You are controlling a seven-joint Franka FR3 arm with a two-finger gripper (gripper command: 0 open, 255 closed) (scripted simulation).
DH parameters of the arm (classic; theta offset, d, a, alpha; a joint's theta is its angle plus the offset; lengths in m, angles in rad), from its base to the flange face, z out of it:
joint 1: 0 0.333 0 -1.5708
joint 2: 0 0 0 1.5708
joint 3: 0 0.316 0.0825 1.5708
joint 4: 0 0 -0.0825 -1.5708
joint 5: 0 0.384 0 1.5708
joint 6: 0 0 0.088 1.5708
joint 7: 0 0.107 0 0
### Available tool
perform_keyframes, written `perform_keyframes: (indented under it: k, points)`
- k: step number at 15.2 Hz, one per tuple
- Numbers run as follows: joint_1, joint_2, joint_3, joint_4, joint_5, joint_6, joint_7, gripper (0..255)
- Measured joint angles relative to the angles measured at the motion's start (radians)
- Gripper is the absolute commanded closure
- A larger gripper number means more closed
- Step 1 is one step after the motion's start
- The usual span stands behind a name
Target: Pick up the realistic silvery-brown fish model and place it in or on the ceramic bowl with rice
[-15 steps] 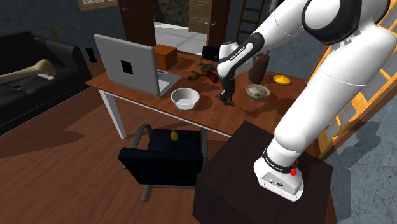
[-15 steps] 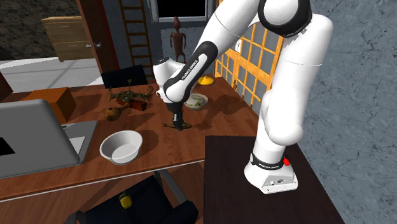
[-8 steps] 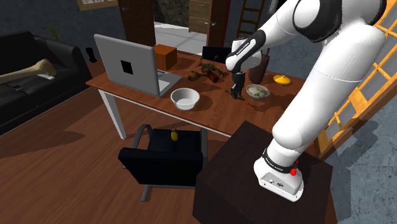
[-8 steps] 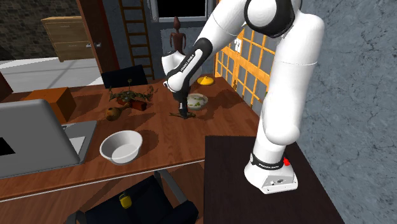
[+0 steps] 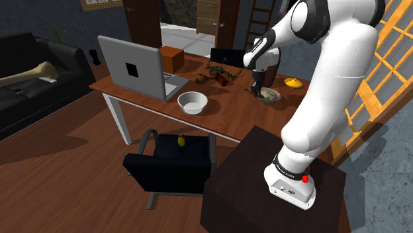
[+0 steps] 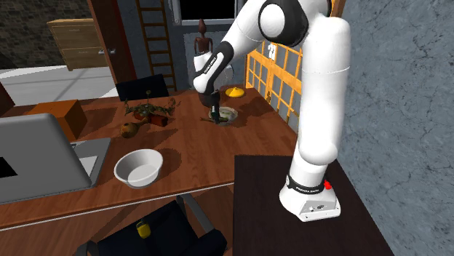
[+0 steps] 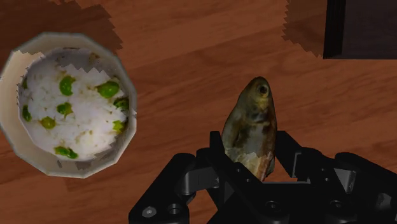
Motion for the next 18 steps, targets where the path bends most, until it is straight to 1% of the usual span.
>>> perform_keyframes:
  k: [6, 9, 10, 14, 15, 18]
  points:
    - [-0.101, 0.12, -0.026, 0.161, 0.068, -0.031, -0.167, 255]
    - [-0.165, 0.215, -0.023, 0.286, 0.116, -0.059, -0.25, 255]
    - [-0.178, 0.233, -0.022, 0.318, 0.125, -0.073, -0.265, 255]
    - [-0.258, 0.336, -0.016, 0.475, 0.168, -0.123, -0.349, 255]
    - [-0.288, 0.368, -0.014, 0.531, 0.181, -0.144, -0.377, 255]
    - [-0.312, 0.414, -0.006, 0.574, 0.197, -0.141, -0.395, 255]
